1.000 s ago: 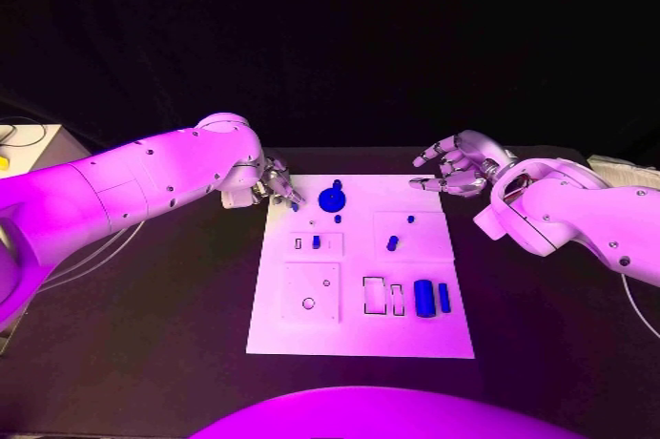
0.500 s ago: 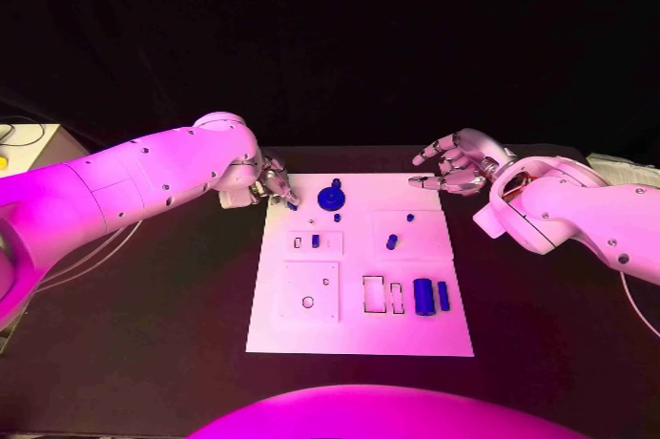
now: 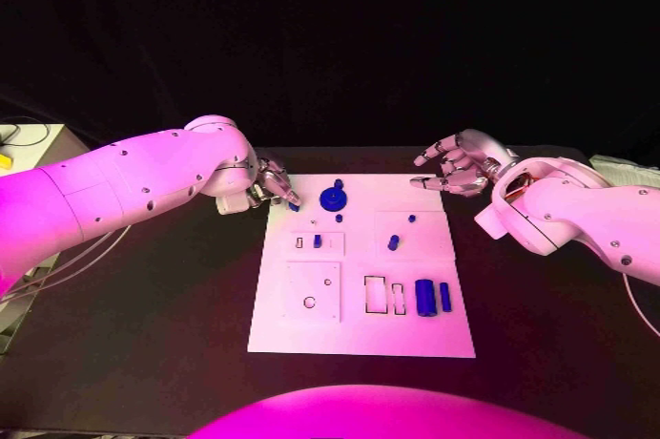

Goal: Assemble the parts on the task board

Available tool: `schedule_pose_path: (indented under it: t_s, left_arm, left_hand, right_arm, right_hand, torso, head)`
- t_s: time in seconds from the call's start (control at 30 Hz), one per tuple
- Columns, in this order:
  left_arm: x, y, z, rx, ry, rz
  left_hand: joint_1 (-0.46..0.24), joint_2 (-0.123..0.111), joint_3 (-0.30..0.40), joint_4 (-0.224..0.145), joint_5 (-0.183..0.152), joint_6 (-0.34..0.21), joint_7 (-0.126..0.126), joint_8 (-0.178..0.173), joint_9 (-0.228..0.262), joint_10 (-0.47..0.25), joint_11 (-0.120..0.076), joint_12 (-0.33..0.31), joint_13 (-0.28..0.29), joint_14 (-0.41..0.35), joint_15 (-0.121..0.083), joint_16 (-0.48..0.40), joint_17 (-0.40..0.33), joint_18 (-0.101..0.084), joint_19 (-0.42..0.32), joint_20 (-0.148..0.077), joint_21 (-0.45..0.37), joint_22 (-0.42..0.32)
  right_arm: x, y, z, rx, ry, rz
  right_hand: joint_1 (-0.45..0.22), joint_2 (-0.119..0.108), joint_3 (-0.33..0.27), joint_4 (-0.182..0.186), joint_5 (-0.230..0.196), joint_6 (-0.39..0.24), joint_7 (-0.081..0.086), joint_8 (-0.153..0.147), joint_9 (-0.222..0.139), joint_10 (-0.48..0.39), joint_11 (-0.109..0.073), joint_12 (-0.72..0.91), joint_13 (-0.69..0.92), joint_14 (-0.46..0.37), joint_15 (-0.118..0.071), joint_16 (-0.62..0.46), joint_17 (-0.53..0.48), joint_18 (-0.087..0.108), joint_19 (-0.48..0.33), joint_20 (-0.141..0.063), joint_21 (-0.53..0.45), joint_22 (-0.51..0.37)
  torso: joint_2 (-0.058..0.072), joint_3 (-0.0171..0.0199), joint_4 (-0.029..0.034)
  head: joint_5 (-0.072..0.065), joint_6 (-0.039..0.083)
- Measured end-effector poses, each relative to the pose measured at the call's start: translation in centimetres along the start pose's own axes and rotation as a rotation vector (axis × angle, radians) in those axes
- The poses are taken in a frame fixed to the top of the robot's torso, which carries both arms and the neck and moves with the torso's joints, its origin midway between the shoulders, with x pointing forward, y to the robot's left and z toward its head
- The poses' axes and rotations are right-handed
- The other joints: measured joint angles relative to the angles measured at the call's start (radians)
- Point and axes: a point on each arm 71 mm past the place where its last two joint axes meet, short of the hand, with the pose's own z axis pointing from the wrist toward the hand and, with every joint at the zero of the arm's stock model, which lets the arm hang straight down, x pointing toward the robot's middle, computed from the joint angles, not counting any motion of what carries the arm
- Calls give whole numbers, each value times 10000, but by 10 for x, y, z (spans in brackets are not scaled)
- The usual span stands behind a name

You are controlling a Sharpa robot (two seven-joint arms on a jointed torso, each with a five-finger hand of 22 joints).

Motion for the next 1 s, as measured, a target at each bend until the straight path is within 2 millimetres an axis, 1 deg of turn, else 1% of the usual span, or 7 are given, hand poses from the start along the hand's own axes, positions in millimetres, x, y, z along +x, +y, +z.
schedule_pose_path:
  t_s: [0.03, 0.17, 0.27, 0.47, 0.5, 0.77, 1.0]
  left_arm:
    - [1, 1, -2, 45, -6, -36]
    - [6, 2, -11, 259, -44, -167]
    - [10, 2, -17, 411, -76, -212]
    - [25, 3, -28, 671, -236, -274]
    - [29, 3, -29, 700, -275, -271]
    - [50, 6, -32, 813, -520, -301]
    - [66, 6, -30, 850, -633, -168]
  left_hand:
    - [-46, -45, 136, -112, 0, 6, 5, 1, 340, 28, -6, 9, 29, 8, -8, 20, 0, 0, 14, 13, 19, 29]
    - [-210, -52, 233, -153, 1, 53, 22, 68, 342, 138, -33, 54, 120, 0, -72, 20, 0, 0, 94, -26, 78, 141]
    - [-304, -146, 422, -261, 50, 115, -31, 80, 385, 221, -65, 98, 174, 0, -72, 20, 0, 1, 159, -60, 157, 239]
    - [-368, -131, 438, -247, 50, 165, -22, 83, 386, 288, -103, 135, 228, 22, -94, 20, 0, 1, 244, -77, 200, 354]
    - [-419, -182, 453, -232, 50, 181, -37, 84, 386, 306, -117, 135, 241, 37, -109, 20, 0, 0, 244, -77, 243, 376]
    - [-525, -209, 563, -320, 49, 182, -38, 134, 390, 337, -87, 135, 244, 1, -145, 19, 0, 0, 281, -114, 248, 430]
    - [-551, -235, 564, -321, 49, 249, -34, 136, 394, 373, -119, 135, 221, 1, -145, 19, 0, -1, 317, -78, 248, 441]
  right_arm:
    - [0, 0, 0, 2, -1, 0]
    - [0, -1, 0, 13, -9, -2]
    - [-1, -1, 0, 23, -16, -5]
    - [-1, -2, 0, 44, -33, -12]
    - [-2, -2, 0, 50, -37, -15]
    - [-3, -3, 0, 85, -65, -28]
    - [-3, -4, 1, 94, -70, -31]
  right_hand:
    - [0, 0, 0, 0, 0, 0, 0, 0, 0, 0, 0, 0, 0, 0, 0, 0, 0, 0, 0, 0, 0, 0]
    - [0, 0, 0, 0, 0, 0, 0, 0, 0, 0, 0, 0, 0, 0, 0, 0, -1, 0, 0, 0, 0, 0]
    - [0, 0, 0, 0, 0, 0, 0, 0, 0, 0, 0, 0, -1, 0, 0, 0, -1, 0, 0, 0, 0, -1]
    - [0, 0, 0, 0, 0, 0, 0, 0, 1, 0, 0, 0, -2, 0, 0, 0, -1, 0, 0, 0, 0, -1]
    - [0, 0, 0, 0, 0, 0, 0, 0, 0, 0, 0, 0, -2, 0, 0, 0, -1, 0, 0, 0, 0, -1]
    - [0, 0, 0, 0, 0, 0, 0, 0, 1, 0, 0, 0, -3, 0, 0, 0, -2, 0, 0, 0, 1, -2]
    - [0, 0, -1, 0, 78, 0, 0, 0, -12, 0, 0, 0, -3, 0, 0, 0, -2, -1, 0, 0, 1, -3]
  torso:
    - [-4, 0, 5]
    - [-21, 12, 24]
    - [-33, 19, 37]
    - [-66, 28, 71]
    - [-75, 31, 81]
    - [-123, 31, 127]
    - [-122, 24, 128]
  head:
    - [6, -2]
    - [15, -35]
    - [22, -55]
    - [38, -105]
    - [45, -120]
    - [59, -213]
    - [68, -267]
